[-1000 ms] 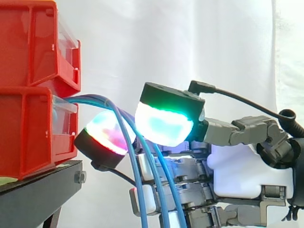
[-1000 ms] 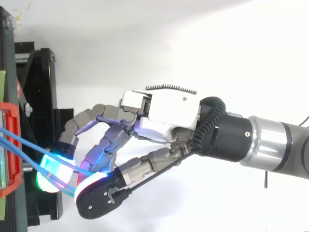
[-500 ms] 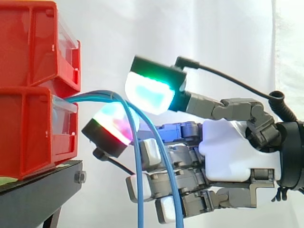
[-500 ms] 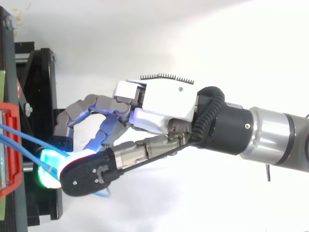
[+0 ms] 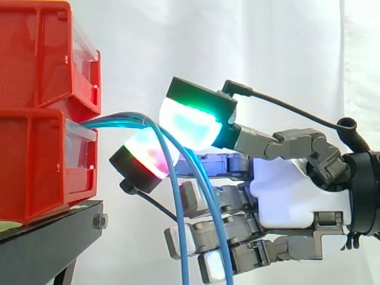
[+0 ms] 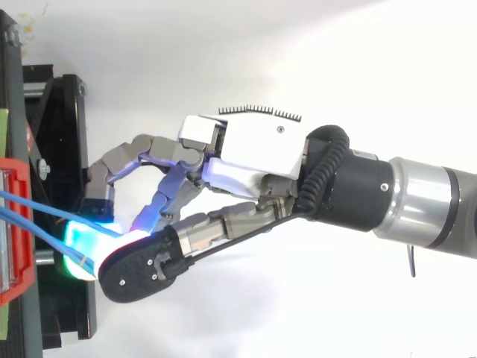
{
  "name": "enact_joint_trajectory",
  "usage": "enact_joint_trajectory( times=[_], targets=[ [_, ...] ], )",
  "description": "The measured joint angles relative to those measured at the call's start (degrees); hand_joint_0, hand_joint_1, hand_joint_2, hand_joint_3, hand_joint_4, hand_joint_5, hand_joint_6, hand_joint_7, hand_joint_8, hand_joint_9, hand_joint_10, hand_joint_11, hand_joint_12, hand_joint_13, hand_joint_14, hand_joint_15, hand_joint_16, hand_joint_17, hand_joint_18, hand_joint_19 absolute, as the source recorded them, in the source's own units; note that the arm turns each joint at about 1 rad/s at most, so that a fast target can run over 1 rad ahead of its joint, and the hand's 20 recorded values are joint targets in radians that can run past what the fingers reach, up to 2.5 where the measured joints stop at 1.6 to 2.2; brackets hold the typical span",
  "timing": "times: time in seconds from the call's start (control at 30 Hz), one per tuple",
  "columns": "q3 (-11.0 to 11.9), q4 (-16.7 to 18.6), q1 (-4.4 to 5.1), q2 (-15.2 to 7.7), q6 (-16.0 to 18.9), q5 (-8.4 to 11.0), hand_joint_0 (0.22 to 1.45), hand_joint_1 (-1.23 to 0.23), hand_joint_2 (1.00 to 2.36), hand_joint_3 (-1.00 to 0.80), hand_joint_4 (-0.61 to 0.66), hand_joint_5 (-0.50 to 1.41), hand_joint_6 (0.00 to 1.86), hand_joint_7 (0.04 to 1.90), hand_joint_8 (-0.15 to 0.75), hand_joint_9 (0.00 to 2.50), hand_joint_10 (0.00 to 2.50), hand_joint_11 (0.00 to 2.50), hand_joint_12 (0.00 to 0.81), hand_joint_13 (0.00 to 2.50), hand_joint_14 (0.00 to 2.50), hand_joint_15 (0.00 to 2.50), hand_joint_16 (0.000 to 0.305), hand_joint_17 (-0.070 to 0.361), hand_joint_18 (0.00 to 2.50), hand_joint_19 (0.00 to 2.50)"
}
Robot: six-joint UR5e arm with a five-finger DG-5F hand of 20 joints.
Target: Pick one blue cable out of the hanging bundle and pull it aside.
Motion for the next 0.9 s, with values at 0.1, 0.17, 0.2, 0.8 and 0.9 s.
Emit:
enact_joint_trajectory(
  times=[0.1, 0.17, 0.2, 0.8, 0.9],
  targets=[
    [0.0, -0.22, -0.12, 0.02, -0.06, 0.0, 0.63, -0.97, 1.0, -0.5, -0.22, -0.13, 0.95, 0.89, 0.223, 1.27, 0.02, 0.81, 0.321, 1.12, 0.02, 0.68, 0.036, 0.082, 0.98, 0.71],
    [0.02, -0.35, -0.23, 0.03, -0.19, -0.03, 0.56, -0.95, 1.0, -0.5, -0.21, -0.12, 0.95, 0.89, 0.225, 1.27, 0.02, 0.8, 0.328, 1.13, 0.03, 0.69, 0.038, 0.085, 0.99, 0.71],
    [0.05, -0.39, -0.28, 0.04, -0.26, -0.04, 0.53, -0.94, 1.0, -0.5, -0.2, -0.12, 0.95, 0.88, 0.228, 1.27, 0.02, 0.8, 0.335, 1.14, 0.02, 0.69, 0.039, 0.089, 1.0, 0.72],
    [0.12, -1.47, -0.54, 0.05, -0.65, -0.03, 0.52, -0.58, 1.0, -0.5, -0.06, -0.17, 0.92, 0.88, 0.273, 1.23, 0.02, 0.81, 0.377, 1.11, 0.03, 0.73, 0.05, 0.114, 0.99, 0.83],
    [0.11, -1.49, -0.55, 0.02, -0.61, 0.03, 0.5, -0.56, 1.0, -0.5, -0.04, -0.16, 0.92, 0.86, 0.28, 1.24, 0.02, 0.8, 0.389, 1.12, 0.02, 0.73, 0.053, 0.118, 1.0, 0.83]
  ],
)
